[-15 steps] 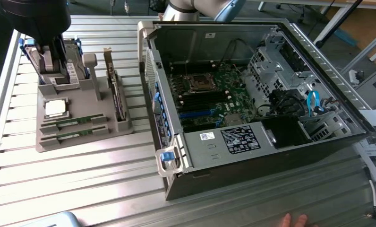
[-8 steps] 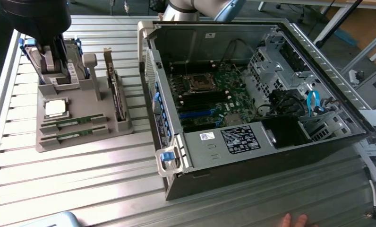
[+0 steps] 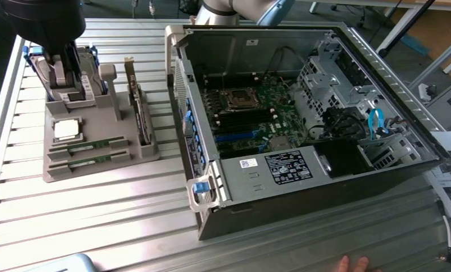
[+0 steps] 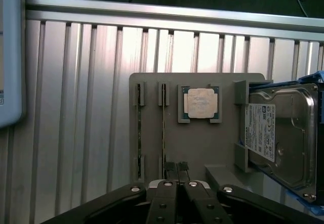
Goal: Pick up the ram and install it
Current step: 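Pick up the ram and move it above insertion slot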
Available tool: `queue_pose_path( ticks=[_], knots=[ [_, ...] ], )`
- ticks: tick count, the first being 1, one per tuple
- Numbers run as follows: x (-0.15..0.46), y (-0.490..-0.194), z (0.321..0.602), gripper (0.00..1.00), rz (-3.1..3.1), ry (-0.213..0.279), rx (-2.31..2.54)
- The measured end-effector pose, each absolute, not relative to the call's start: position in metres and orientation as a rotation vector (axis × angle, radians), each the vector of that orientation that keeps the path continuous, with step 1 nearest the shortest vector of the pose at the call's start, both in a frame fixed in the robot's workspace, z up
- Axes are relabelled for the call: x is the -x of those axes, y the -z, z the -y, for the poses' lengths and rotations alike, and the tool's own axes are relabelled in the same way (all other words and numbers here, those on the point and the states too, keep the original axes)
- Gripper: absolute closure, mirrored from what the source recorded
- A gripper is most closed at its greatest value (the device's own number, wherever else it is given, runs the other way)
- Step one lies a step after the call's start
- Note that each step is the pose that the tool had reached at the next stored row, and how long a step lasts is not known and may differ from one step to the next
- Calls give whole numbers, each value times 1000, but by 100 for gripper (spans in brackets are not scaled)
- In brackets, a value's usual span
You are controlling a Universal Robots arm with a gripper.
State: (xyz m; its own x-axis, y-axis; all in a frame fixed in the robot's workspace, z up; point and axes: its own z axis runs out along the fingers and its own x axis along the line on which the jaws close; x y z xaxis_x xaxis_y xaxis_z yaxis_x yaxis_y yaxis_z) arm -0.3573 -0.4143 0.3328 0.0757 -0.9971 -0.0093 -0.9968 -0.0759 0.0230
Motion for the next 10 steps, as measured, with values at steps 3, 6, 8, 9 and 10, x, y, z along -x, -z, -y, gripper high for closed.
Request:
queue_pose_path(
  ticks=[3,6,8,9,10],
  knots=[
    [357,-333,417,89,2128,35,-2296],
    [357,-333,419,89,2128,35,-2296],
    [357,-333,421,89,2128,35,-2296],
    [357,-333,422,89,2128,35,-2296],
    [357,-333,423,89,2128,35,-2296]
  ],
)
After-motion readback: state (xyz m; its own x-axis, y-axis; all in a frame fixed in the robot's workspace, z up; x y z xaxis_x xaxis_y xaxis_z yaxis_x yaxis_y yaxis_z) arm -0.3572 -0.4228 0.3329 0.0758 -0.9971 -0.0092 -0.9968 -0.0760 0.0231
